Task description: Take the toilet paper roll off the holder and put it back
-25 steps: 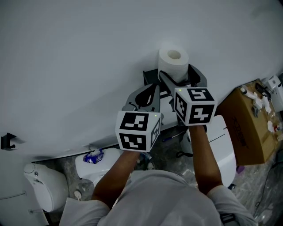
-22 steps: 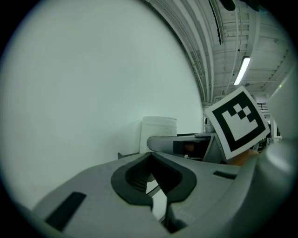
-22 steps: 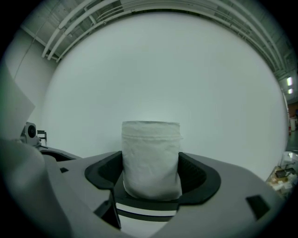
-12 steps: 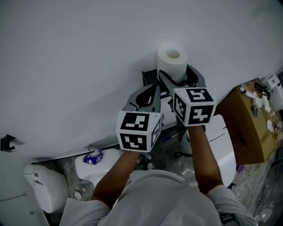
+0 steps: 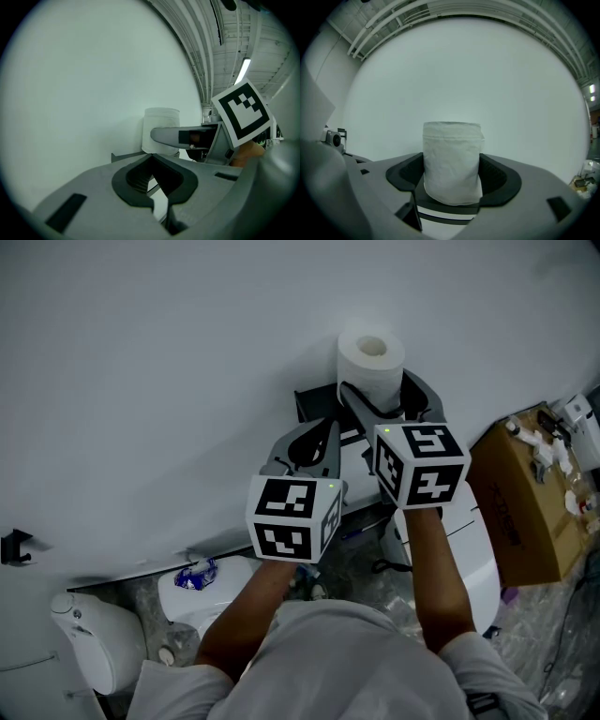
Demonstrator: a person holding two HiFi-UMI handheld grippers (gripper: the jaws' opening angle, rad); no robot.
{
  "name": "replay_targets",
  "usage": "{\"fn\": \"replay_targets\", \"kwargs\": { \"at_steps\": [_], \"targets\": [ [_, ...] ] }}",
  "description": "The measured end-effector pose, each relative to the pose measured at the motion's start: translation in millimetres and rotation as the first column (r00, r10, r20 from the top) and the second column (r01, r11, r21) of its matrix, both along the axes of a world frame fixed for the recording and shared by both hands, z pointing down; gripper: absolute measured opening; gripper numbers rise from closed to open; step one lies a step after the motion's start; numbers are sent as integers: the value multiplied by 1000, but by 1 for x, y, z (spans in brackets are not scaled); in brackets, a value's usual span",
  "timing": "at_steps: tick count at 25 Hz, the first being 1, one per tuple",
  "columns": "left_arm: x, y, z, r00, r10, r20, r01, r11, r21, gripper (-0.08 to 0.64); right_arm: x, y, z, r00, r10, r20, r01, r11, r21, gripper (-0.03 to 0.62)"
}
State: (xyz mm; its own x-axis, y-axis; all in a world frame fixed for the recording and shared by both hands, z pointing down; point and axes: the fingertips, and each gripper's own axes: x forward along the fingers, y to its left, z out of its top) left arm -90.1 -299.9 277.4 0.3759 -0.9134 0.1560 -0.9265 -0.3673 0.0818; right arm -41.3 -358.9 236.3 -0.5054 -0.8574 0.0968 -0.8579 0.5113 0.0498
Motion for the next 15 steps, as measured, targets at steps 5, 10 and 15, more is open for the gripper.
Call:
{"fn": "replay_targets", "kwargs": {
  "at_steps": [5,10,15],
  "targets": [
    [15,0,-2,1000,23,-1,-23,1000,4,3,19,4,-4,1000,28,5,-28,1000,10,360],
    [32,2,-2,999,51,-7,-51,999,5,3,38,11,-5,999,44,9,-44,999,10,360],
    [50,6,-1,997,72,-13,-72,997,6,3,57,19,3,998,64,8,-64,998,2,360]
  ]
}}
